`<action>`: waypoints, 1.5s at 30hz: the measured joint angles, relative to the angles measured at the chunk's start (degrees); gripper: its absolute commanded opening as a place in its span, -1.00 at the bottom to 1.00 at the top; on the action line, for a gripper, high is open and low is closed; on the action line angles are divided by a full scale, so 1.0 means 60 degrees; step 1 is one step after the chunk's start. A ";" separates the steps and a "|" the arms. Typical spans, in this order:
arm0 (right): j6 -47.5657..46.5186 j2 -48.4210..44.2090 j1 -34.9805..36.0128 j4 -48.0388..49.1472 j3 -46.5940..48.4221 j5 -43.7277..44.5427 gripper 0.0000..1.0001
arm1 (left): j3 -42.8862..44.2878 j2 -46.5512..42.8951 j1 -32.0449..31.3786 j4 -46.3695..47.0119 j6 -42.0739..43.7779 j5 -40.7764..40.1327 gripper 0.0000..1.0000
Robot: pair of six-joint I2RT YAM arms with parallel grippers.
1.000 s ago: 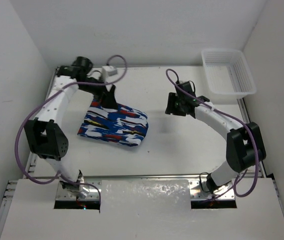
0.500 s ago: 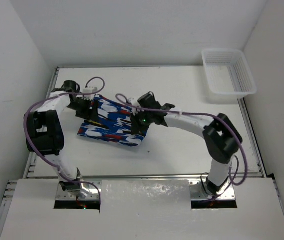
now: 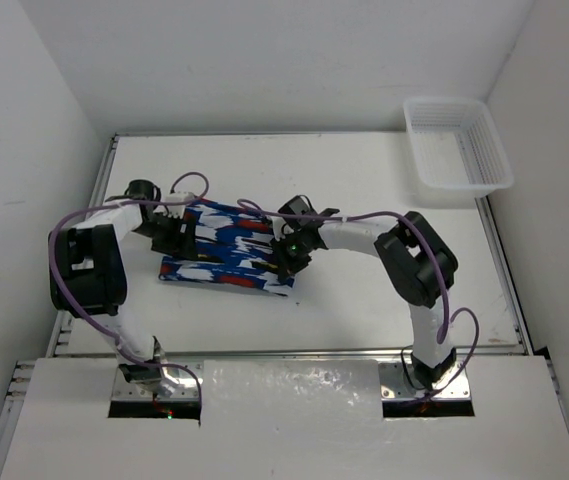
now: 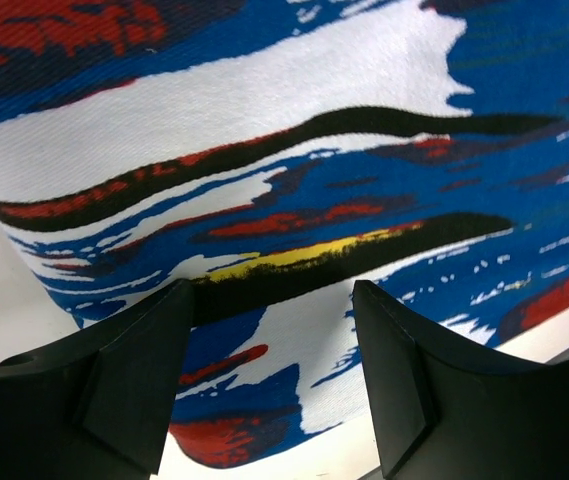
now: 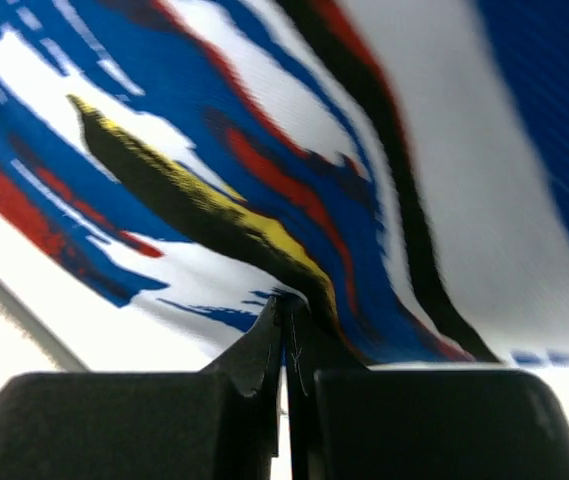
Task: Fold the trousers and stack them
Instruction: Fold the trousers
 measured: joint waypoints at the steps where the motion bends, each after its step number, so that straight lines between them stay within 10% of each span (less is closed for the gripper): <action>1: 0.0011 0.0000 -0.0066 -0.0040 0.0055 0.0102 -0.99 | -0.0015 0.0000 0.0040 -0.0004 0.0011 -0.0011 0.26; 16: -0.0273 -0.1446 -0.1188 -0.0463 -0.0630 0.0459 -0.53 | -0.0565 -0.0477 0.1304 -0.0255 0.0637 -0.0386 0.25; 24: -0.0484 -0.2881 -0.1767 -0.0423 -0.0707 0.0186 -0.52 | -0.0554 -0.0878 0.2025 -0.0546 0.0958 -0.0798 0.56; 28: -0.0164 -0.3315 -0.2699 -0.0222 -0.1045 0.0146 -0.19 | -0.0055 -0.1027 0.2113 -0.0973 0.0885 -0.0794 0.86; 33: 0.0244 -0.4044 -0.4120 -0.0226 -0.1428 0.0280 0.92 | 0.1260 -0.1603 0.2652 -0.1424 0.0361 -0.0718 0.99; 45: 0.0936 -0.5588 -0.7734 -0.0852 -0.2306 0.2051 0.98 | 0.2965 -0.1971 0.5413 -0.0437 -0.0517 -0.1963 0.99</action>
